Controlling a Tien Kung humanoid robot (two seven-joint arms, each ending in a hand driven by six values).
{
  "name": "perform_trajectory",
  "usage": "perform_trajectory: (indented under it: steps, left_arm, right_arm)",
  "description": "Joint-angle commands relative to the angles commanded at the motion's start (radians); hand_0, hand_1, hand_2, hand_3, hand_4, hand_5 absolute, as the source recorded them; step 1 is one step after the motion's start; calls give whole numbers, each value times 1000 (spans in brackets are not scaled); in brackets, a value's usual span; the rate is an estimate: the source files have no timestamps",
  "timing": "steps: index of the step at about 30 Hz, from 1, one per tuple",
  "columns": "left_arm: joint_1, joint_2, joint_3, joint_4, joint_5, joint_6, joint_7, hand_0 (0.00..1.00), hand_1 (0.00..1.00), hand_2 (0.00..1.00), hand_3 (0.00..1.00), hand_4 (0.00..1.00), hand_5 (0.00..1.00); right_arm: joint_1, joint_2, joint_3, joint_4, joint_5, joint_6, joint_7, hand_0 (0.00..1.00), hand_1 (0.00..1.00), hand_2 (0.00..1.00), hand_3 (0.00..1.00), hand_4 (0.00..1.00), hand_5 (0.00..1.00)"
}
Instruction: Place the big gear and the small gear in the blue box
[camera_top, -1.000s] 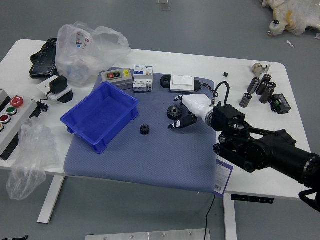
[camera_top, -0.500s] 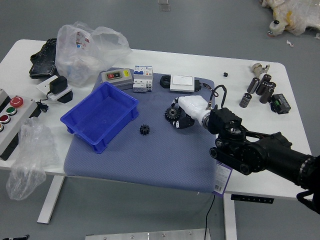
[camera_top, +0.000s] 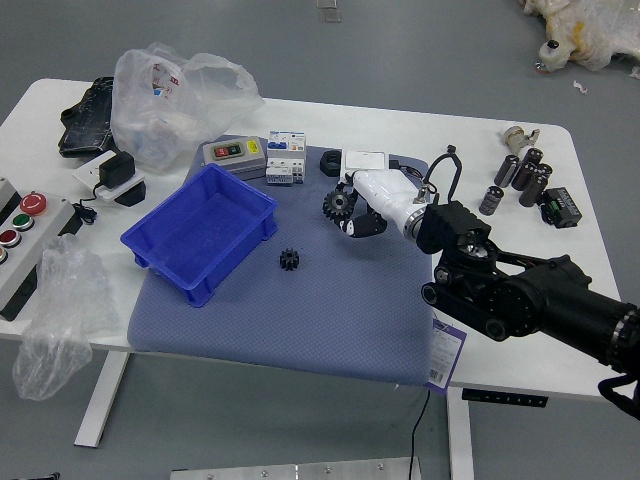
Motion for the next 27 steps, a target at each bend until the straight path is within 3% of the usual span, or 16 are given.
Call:
perform_trajectory:
  steps: [5,11,19,20,25,26,27]
  left_arm:
    - [0,-1,-4,-1,4,0,3,665,643,626,697,700,382]
    - [1,3,-16,-3,16,0,11,665,644,626,697,700,382]
    - [6,5,-32,-5,31,0,21,665,644,626,698,700,382]
    - [7,5,-34,-5,33,0,22,665,643,626,697,699,381]
    - [6,5,-37,-6,38,-1,24,665,643,626,697,699,381]
    - [6,5,-37,-6,39,-1,25,665,644,626,697,700,381]
    - [6,6,-38,-6,40,-1,25,665,644,626,697,700,381]
  right_arm:
    - [47,5,-28,79,-8,3,-6,262,375,418,578,564,217]
    - [135,25,-133,147,19,3,-3,269,387,422,576,569,220]
    - [186,92,-191,151,25,11,-6,271,399,430,581,579,229]
    - [189,102,-192,148,24,12,-6,278,422,477,588,586,235]
    - [201,153,-191,110,32,14,-7,278,422,477,588,586,235]
    - [202,161,-191,100,38,13,-6,359,579,643,648,603,255]
    - [203,168,-192,90,44,12,-6,359,579,643,648,603,255]
